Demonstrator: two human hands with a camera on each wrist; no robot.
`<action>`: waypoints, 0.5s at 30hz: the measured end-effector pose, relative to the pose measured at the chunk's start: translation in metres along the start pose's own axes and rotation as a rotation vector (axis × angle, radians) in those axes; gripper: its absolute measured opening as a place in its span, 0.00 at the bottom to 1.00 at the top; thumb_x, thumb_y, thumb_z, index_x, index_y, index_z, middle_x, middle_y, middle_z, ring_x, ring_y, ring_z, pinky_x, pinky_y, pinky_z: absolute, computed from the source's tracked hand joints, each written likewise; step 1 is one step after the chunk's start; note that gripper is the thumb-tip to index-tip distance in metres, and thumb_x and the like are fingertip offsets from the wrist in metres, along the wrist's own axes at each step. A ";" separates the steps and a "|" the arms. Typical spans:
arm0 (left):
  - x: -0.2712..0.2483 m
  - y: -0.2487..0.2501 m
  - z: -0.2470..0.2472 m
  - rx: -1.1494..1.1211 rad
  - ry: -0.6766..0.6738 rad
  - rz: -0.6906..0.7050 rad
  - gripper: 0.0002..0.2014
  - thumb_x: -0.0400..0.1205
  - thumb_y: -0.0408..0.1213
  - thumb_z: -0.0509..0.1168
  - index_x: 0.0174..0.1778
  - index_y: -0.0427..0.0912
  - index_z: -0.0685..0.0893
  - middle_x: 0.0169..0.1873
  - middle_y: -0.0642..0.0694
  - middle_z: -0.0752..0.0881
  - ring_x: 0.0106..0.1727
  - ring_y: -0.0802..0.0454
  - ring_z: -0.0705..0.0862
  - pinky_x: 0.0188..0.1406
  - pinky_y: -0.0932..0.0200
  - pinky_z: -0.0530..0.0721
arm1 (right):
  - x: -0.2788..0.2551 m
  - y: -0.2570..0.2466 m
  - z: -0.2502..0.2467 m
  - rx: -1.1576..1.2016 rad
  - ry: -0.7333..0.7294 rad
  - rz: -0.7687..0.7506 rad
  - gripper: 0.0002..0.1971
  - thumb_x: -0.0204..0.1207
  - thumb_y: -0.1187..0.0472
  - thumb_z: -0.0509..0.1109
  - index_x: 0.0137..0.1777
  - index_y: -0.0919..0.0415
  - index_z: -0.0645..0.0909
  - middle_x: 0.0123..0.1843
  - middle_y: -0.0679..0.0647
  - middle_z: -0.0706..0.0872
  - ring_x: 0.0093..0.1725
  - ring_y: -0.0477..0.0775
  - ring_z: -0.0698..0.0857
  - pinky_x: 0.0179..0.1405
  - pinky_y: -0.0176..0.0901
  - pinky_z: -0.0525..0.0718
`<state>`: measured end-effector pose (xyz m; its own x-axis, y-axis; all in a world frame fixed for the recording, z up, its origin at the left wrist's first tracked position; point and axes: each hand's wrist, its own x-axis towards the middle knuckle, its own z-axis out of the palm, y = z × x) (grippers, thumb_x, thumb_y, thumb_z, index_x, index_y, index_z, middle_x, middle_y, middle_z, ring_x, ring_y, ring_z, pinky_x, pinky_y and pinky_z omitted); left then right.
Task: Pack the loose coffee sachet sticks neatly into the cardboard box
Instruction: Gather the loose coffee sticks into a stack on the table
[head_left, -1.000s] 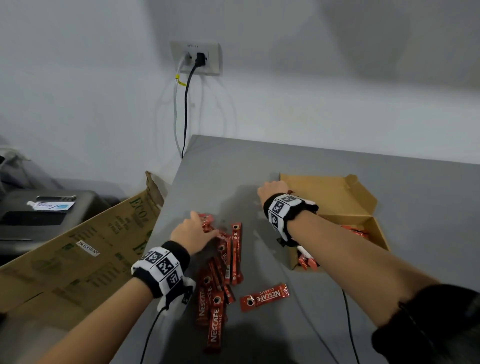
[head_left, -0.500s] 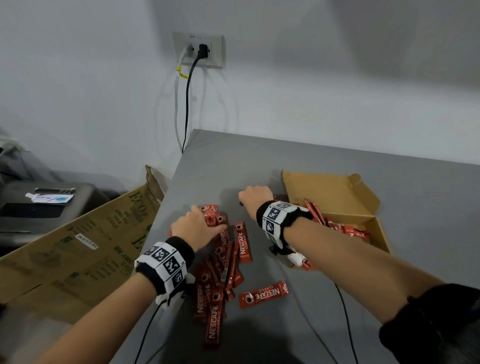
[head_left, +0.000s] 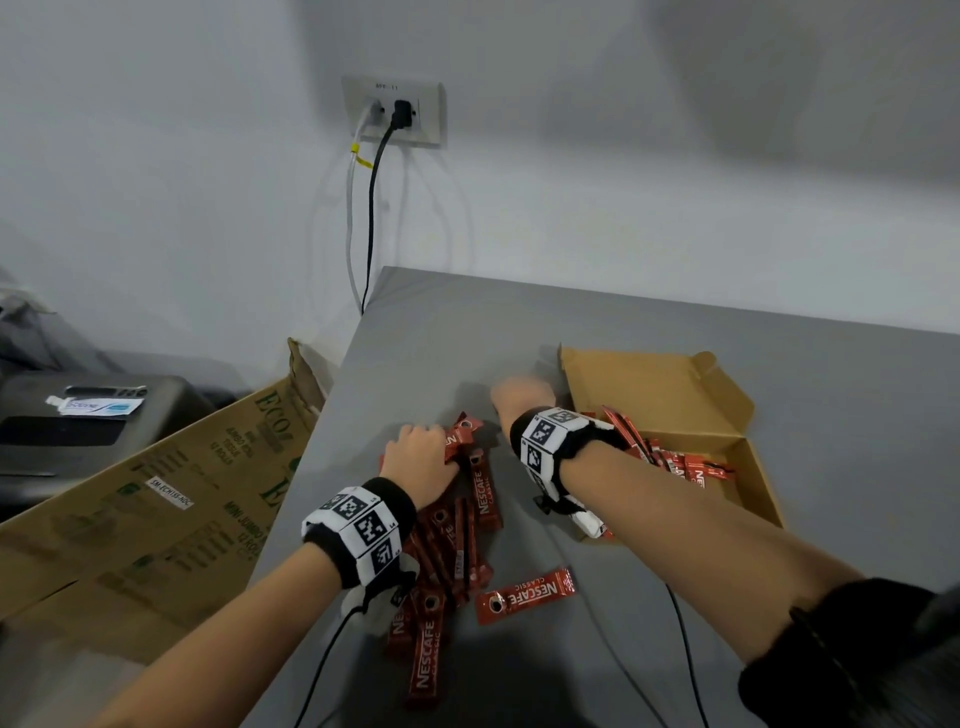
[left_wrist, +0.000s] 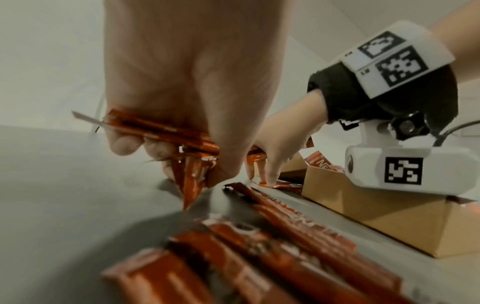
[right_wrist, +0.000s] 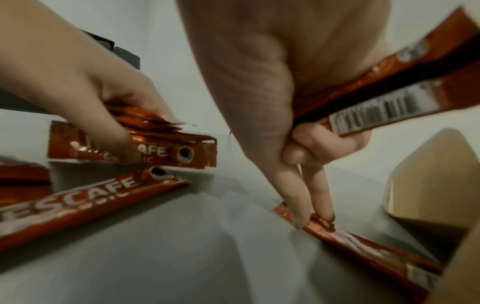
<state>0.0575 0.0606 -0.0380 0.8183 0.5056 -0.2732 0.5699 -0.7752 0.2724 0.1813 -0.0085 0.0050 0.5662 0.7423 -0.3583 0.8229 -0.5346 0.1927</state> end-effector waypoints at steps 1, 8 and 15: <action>0.000 -0.001 -0.001 -0.025 0.015 0.008 0.15 0.81 0.40 0.62 0.58 0.35 0.74 0.57 0.37 0.80 0.63 0.39 0.73 0.61 0.46 0.75 | 0.000 -0.002 0.001 -0.001 0.003 -0.004 0.14 0.79 0.73 0.58 0.62 0.66 0.79 0.61 0.60 0.83 0.61 0.63 0.82 0.47 0.48 0.76; -0.005 -0.014 -0.015 -0.295 -0.022 0.145 0.10 0.80 0.28 0.60 0.56 0.36 0.69 0.45 0.38 0.81 0.44 0.42 0.81 0.41 0.53 0.78 | 0.003 0.002 -0.006 0.119 -0.086 0.014 0.13 0.78 0.72 0.61 0.61 0.70 0.78 0.61 0.64 0.83 0.59 0.64 0.83 0.46 0.48 0.76; -0.017 -0.012 -0.019 -0.138 -0.071 0.467 0.03 0.78 0.37 0.65 0.42 0.42 0.79 0.38 0.53 0.79 0.37 0.54 0.80 0.40 0.59 0.78 | 0.000 0.005 -0.006 0.190 -0.187 -0.005 0.13 0.80 0.69 0.61 0.62 0.72 0.78 0.61 0.65 0.83 0.59 0.65 0.84 0.48 0.48 0.78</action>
<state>0.0383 0.0689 -0.0194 0.9845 0.0847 -0.1539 0.1515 -0.8531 0.4993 0.1859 -0.0088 0.0109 0.5289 0.6672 -0.5245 0.7918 -0.6104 0.0221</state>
